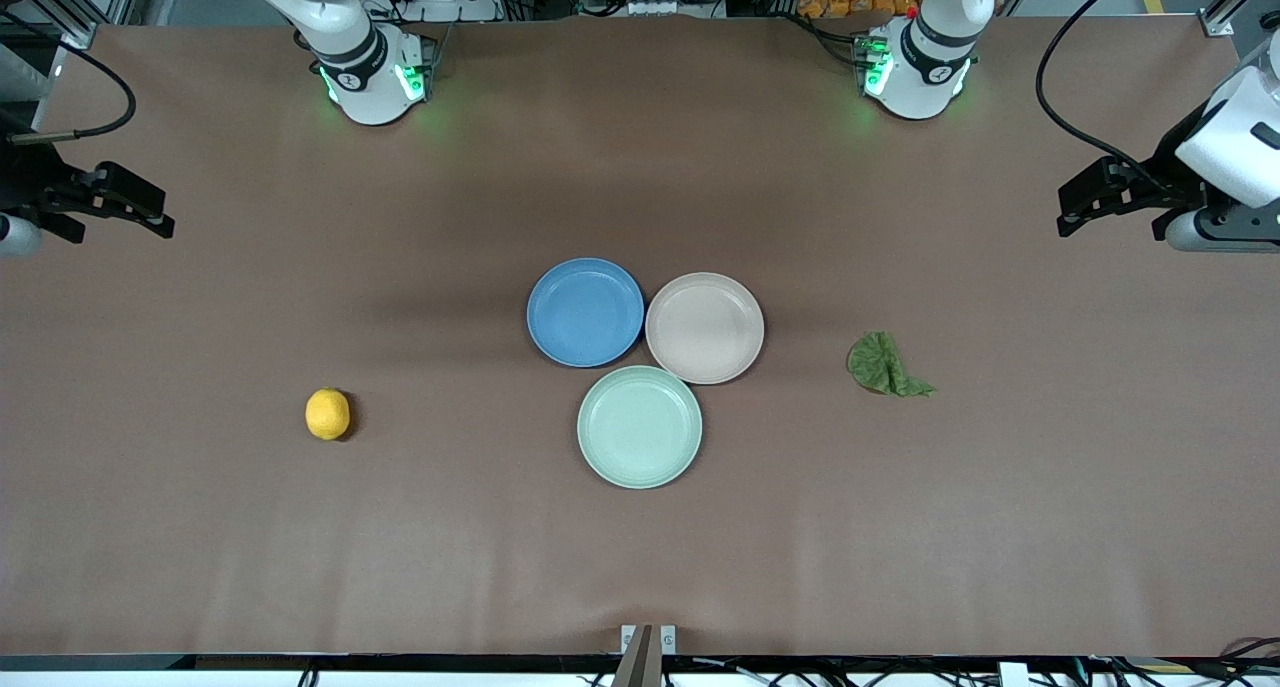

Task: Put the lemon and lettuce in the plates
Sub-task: 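Reach the left gripper to the lettuce while the right gripper reaches the lemon, then grasp the lettuce with the left gripper while the right gripper grasps the lemon, then carry the lettuce with the left gripper over the cream plate, then release the lettuce onto the cream plate while the right gripper carries the lemon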

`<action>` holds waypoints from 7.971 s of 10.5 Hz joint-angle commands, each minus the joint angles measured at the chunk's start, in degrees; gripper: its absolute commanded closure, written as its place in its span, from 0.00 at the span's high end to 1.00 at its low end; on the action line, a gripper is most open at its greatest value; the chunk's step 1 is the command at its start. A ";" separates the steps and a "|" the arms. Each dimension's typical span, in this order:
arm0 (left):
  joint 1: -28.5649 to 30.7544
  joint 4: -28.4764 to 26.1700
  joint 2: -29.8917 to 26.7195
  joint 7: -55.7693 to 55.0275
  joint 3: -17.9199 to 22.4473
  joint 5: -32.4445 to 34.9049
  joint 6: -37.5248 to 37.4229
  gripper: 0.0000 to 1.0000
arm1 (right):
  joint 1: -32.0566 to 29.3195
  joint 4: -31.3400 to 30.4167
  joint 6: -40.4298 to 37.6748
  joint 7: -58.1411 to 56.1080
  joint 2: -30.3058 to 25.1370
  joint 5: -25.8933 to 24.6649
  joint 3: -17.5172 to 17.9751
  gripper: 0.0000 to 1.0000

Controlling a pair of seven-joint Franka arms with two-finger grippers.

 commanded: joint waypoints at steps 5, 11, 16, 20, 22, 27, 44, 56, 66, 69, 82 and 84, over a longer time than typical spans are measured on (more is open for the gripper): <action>0.37 -0.87 0.99 0.42 -0.13 0.25 -1.01 1.00 | -0.45 -0.62 -0.29 -0.33 -0.28 0.19 0.27 1.00; -0.60 -13.33 8.91 -1.94 -0.65 -0.10 17.14 1.00 | -1.94 0.79 0.33 -2.80 2.35 0.19 0.09 1.00; -2.62 -24.84 14.01 -5.28 -0.65 0.42 32.08 1.00 | -2.73 0.61 5.59 -2.18 10.25 0.37 0.09 1.00; -3.06 -34.09 15.59 -7.83 -0.74 0.42 44.93 1.00 | -2.56 -0.26 10.51 -2.44 16.58 0.28 0.09 1.00; -4.02 -33.32 18.13 -8.80 -0.74 0.42 47.49 0.99 | -2.30 -4.71 17.24 -2.44 17.30 0.28 0.09 1.00; -5.17 -33.31 23.68 -10.56 -0.57 0.77 53.30 0.85 | -0.28 -11.87 32.22 -2.88 21.15 -0.42 0.09 1.00; -6.48 -22.43 18.94 -16.80 -0.74 2.53 31.01 0.00 | -0.80 -11.87 46.47 -2.00 34.69 -2.36 0.18 1.00; -28.08 -14.00 20.50 -50.77 -2.94 2.45 23.60 0.00 | -0.54 -18.46 54.65 2.74 33.82 -1.83 0.27 1.00; -35.76 -9.50 36.16 -60.40 -2.33 5.61 34.76 0.37 | 1.21 -19.51 45.10 2.04 25.41 -1.83 0.36 0.00; -35.41 -6.78 34.24 -60.22 -2.24 7.45 34.06 1.00 | 3.93 -19.60 34.37 2.83 18.72 -1.83 0.53 0.00; -17.66 -6.59 10.59 -32.47 -2.24 8.16 15.52 1.00 | 38.38 -19.34 46.36 53.34 25.28 -2.53 0.36 0.00; -14.68 -6.59 9.80 -26.51 -2.32 8.16 14.03 1.00 | 41.37 -18.46 48.39 56.60 28.09 -2.71 0.36 0.00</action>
